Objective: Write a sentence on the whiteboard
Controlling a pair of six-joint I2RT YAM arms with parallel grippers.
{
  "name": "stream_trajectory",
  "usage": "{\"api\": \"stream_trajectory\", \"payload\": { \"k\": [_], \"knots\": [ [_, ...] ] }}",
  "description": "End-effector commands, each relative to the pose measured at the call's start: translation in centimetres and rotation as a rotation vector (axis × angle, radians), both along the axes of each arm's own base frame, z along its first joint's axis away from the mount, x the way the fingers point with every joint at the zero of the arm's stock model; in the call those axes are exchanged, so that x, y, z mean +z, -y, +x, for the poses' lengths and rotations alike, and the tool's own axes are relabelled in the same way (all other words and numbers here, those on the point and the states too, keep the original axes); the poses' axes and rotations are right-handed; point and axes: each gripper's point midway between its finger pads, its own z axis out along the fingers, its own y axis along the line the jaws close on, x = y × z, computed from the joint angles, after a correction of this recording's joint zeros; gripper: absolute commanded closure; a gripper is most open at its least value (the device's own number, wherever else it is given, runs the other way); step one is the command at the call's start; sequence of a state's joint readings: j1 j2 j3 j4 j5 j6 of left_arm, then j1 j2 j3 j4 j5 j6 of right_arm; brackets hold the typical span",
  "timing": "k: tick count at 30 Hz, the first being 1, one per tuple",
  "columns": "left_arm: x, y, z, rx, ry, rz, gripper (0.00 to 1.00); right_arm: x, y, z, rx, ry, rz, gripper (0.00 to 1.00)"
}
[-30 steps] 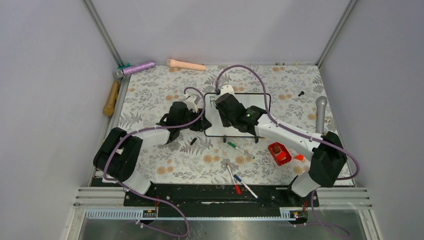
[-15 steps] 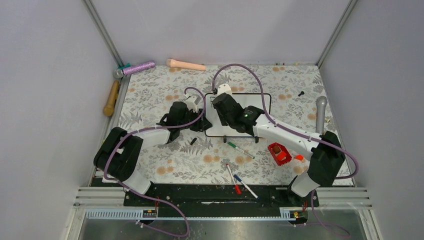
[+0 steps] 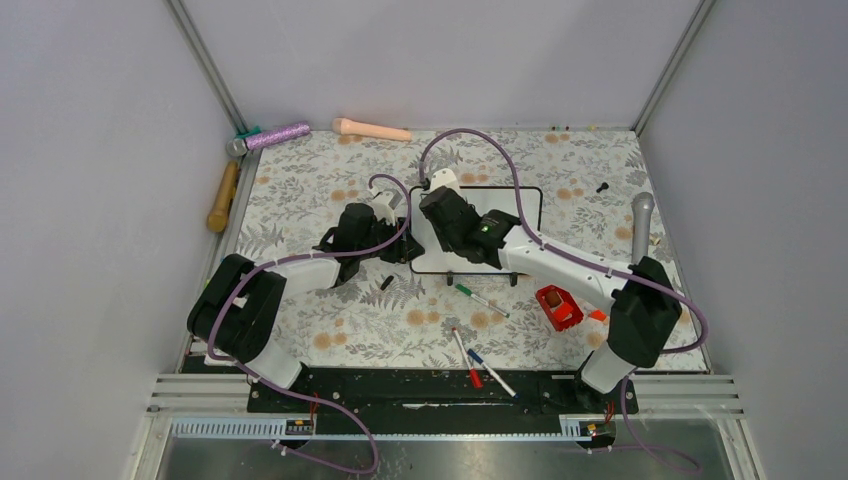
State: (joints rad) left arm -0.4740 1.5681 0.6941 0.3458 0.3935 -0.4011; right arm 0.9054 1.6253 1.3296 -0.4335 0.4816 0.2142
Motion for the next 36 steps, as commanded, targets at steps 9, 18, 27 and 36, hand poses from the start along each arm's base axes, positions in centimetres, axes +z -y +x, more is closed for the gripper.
{"api": "stream_trajectory", "payload": {
  "k": [9,18,27,36],
  "knots": [
    [2.7,1.1,0.9,-0.029,0.068,-0.062,0.59,1.7,-0.9,1.3,-0.017,0.062,-0.005,1.0],
    [2.7,1.0,0.9,-0.028,0.07,-0.061,0.59,1.3,-0.7,1.6,-0.031,0.063,-0.025,1.0],
    [2.7,1.0,0.9,-0.027,0.069,-0.058,0.59,1.2,-0.3,1.7,-0.043,0.067,-0.051,1.0],
    [2.7,1.0,0.9,-0.024,0.069,-0.056,0.59,1.5,1.2,1.5,-0.071,0.084,-0.087,1.0]
  ]
}}
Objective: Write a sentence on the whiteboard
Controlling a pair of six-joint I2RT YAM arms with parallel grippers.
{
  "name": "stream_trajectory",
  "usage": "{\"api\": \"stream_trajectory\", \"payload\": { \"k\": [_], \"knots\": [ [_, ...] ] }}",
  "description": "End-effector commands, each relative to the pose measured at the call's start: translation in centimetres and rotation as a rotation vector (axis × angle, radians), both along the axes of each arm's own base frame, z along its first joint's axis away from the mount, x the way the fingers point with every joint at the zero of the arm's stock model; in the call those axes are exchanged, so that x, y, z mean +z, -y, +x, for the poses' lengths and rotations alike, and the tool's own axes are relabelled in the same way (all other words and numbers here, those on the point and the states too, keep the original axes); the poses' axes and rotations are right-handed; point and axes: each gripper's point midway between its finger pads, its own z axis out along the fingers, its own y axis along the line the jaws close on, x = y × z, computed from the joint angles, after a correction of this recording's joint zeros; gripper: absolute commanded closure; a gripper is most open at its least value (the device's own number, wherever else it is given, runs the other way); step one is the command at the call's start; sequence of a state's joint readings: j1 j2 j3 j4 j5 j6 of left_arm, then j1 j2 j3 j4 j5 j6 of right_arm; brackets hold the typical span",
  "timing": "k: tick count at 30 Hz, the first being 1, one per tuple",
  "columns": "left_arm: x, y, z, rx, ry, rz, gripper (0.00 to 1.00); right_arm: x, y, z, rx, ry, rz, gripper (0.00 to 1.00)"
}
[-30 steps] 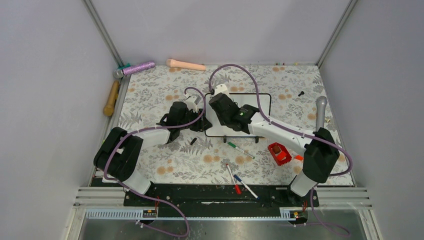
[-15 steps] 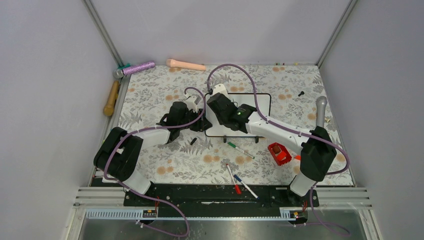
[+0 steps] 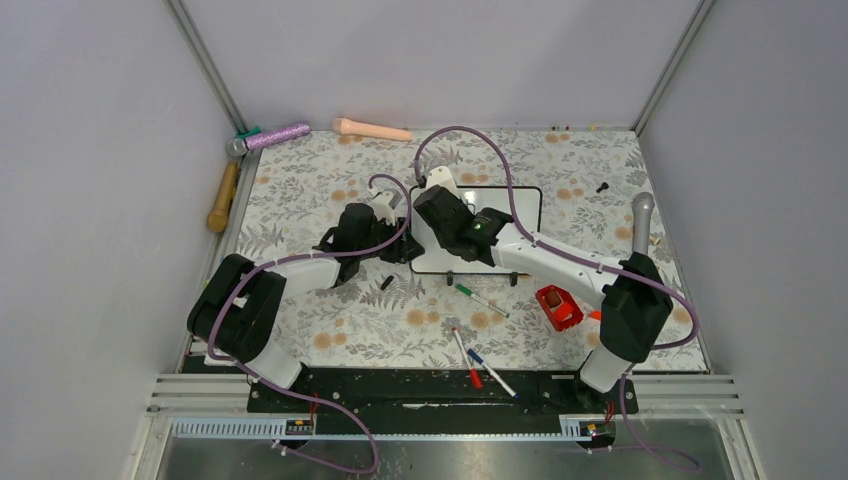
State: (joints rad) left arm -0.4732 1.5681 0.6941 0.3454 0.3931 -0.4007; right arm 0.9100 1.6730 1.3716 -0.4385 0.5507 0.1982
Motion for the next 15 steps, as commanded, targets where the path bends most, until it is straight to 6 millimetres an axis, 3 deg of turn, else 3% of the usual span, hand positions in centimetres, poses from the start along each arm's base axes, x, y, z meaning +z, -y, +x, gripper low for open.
{"api": "stream_trajectory", "payload": {
  "k": [1,15],
  "knots": [
    [2.67,1.05,0.88,-0.026,0.069,-0.057,0.59,1.41,1.23,0.25,-0.042,0.048,-0.04,1.0],
    [2.67,0.97,0.89,-0.026,0.072,-0.053,0.59,0.48,1.55,-0.59,-0.037,0.007,-0.039,1.0]
  ]
}}
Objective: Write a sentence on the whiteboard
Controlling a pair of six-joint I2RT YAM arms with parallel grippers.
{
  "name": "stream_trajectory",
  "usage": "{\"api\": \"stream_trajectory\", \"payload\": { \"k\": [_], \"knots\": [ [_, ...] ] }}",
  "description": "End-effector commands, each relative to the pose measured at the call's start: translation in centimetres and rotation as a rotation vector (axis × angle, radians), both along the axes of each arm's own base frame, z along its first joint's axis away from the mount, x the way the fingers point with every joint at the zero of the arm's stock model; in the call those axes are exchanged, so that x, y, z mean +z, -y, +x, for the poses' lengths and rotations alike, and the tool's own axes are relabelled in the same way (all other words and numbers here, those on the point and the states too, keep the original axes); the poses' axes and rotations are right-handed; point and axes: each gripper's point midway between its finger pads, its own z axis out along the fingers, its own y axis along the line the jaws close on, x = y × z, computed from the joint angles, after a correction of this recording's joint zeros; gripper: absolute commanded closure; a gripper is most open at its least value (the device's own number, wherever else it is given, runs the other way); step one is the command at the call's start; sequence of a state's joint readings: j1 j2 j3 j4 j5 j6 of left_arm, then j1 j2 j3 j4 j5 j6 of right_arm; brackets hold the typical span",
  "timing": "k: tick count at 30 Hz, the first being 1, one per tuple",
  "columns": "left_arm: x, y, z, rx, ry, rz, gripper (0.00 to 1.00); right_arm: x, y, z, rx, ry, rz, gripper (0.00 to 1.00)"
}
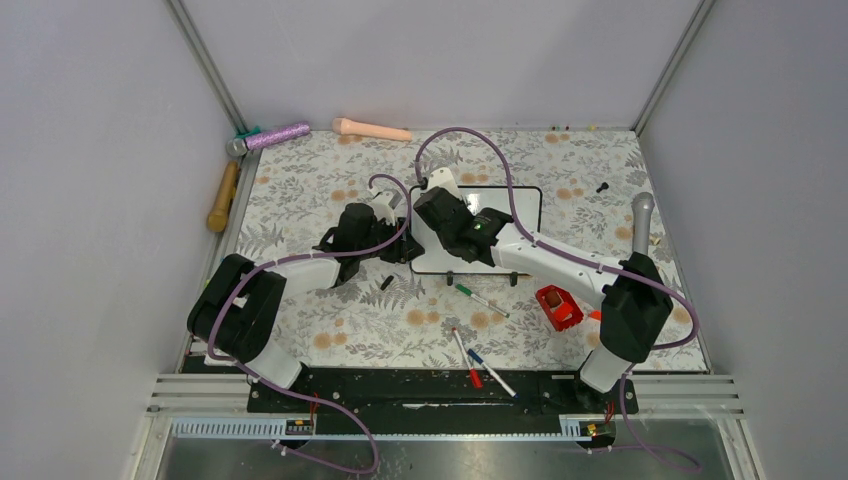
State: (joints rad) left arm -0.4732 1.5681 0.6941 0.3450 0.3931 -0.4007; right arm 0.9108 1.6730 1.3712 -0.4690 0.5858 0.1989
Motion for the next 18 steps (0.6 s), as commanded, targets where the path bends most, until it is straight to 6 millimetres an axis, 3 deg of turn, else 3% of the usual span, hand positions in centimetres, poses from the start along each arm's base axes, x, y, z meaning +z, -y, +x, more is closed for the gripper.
{"api": "stream_trajectory", "payload": {
  "k": [1,12,18],
  "knots": [
    [2.7,1.0,0.9,-0.026,0.073,-0.054,0.59,0.5,0.6,-0.6,-0.012,-0.001,0.005,1.0],
    [2.7,1.0,0.9,-0.026,0.072,-0.054,0.62,-1.2,0.6,-2.0,0.001,-0.068,0.031,1.0],
    [2.7,1.0,0.9,-0.027,0.072,-0.053,0.62,-0.8,0.6,-2.2,0.001,-0.064,0.048,1.0]
  ]
}}
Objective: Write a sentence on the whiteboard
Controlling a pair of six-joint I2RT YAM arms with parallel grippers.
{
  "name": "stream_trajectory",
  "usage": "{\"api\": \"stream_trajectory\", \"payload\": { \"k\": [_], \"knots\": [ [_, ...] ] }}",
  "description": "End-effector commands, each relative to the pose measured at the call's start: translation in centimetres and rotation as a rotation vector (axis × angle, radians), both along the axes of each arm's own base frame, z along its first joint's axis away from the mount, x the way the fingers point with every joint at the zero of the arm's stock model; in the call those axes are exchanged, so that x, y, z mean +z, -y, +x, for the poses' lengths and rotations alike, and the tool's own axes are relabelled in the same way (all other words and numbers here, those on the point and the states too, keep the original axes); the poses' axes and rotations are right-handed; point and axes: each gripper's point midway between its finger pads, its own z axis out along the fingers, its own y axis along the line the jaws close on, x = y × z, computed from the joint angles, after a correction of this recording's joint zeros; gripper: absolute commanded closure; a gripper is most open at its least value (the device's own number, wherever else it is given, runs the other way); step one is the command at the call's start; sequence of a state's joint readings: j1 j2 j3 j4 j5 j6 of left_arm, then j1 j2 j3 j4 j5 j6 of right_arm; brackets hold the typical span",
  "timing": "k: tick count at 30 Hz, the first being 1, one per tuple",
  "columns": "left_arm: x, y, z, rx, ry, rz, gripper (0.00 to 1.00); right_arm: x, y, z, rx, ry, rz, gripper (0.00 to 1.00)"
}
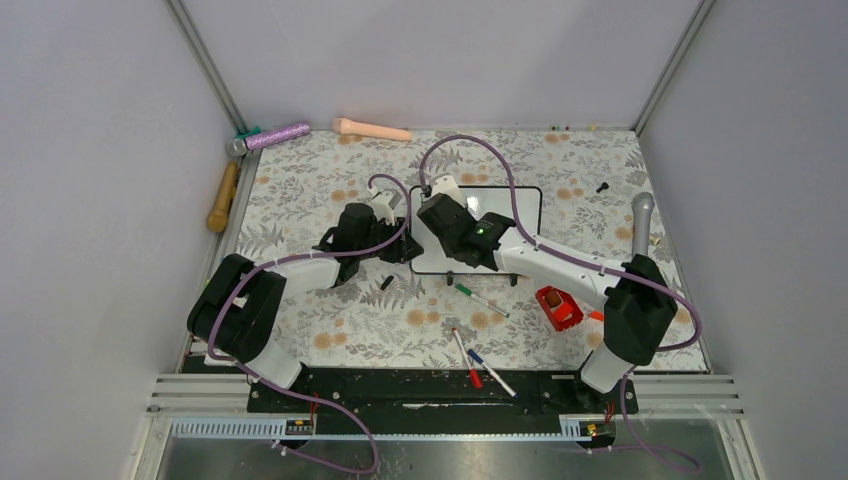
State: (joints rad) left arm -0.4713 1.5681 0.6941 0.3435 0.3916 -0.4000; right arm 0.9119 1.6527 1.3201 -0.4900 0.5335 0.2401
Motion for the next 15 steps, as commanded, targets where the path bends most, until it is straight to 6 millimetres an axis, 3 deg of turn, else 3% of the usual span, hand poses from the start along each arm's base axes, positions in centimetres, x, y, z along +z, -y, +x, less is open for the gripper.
{"api": "stream_trajectory", "payload": {
  "k": [1,8,15],
  "knots": [
    [2.7,1.1,0.9,-0.028,0.073,-0.055,0.62,1.3,0.2,-0.7,-0.005,0.008,0.04,1.0],
    [2.7,1.1,0.8,-0.029,0.074,-0.054,0.62,3.8,0.6,-1.0,-0.001,0.059,0.115,1.0],
    [2.8,1.0,0.8,-0.028,0.077,-0.054,0.63,4.0,0.8,-0.6,-0.009,0.077,0.096,1.0]
  ]
}}
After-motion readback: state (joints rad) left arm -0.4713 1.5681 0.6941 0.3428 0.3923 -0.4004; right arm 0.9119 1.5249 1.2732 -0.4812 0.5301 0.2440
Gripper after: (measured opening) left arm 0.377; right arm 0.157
